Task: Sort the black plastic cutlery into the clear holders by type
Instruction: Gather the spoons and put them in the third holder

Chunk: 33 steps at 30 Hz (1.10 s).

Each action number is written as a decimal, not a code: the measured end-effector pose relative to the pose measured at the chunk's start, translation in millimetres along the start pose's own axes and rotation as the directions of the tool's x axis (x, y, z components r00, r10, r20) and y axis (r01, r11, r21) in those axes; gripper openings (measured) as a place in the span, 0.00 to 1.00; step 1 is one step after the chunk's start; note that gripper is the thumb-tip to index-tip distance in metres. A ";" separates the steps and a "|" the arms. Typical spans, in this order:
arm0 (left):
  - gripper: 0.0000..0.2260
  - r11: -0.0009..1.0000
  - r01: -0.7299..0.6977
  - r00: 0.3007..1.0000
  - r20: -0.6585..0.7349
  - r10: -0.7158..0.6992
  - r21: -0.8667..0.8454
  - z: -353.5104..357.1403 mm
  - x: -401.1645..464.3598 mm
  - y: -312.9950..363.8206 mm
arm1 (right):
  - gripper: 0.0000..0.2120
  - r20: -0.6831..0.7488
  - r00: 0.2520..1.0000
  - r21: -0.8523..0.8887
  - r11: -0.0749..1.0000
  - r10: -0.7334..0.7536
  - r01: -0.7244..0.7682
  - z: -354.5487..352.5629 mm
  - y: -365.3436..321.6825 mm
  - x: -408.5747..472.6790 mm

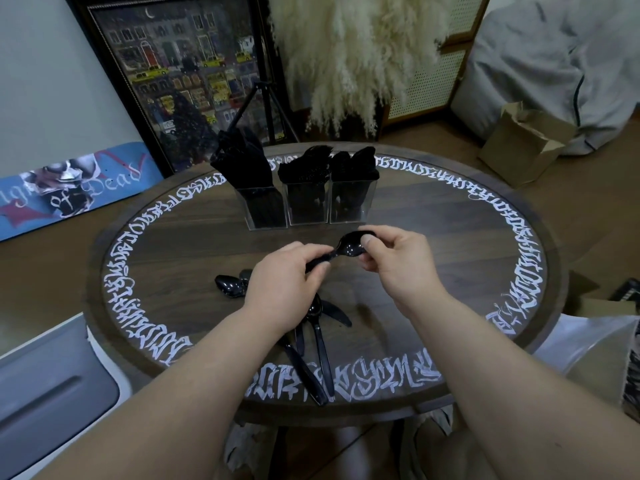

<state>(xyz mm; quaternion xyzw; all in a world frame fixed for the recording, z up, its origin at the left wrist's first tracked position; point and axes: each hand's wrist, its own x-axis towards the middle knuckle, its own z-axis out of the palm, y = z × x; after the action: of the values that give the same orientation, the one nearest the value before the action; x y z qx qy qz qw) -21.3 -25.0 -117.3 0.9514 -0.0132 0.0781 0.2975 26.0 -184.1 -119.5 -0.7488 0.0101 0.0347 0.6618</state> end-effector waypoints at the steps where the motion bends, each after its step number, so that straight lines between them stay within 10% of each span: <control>1: 0.14 1.000 -0.008 1.000 0.017 0.008 0.012 -2.1 0.8 1.4 | 0.10 -0.004 1.000 -0.036 0.999 -0.027 0.026 -2.5 -4.3 -1.3; 8: 0.22 0.968 -0.107 0.991 -0.052 0.122 0.226 -35.0 39.2 19.4 | 0.09 -0.150 0.906 -0.269 0.898 -0.396 0.348 -32.9 -58.1 19.0; 17: 0.30 0.910 -0.082 0.992 -0.053 0.113 0.407 -53.8 105.5 12.7 | 0.11 -0.022 0.549 -0.687 0.411 -0.836 0.598 -49.0 -115.9 92.8; 33: 0.29 0.931 -0.103 0.995 0.032 0.098 0.351 -38.6 128.4 -5.7 | 0.14 0.429 0.797 -0.763 0.301 -0.425 0.572 0.1 -93.0 148.7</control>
<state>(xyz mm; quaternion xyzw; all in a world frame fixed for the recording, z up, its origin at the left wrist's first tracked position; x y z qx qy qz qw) 100.4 4.3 -69.1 0.9879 -0.0498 0.0877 0.1180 180.0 -167.9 -37.2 -0.9351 -0.2900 -0.1178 0.1664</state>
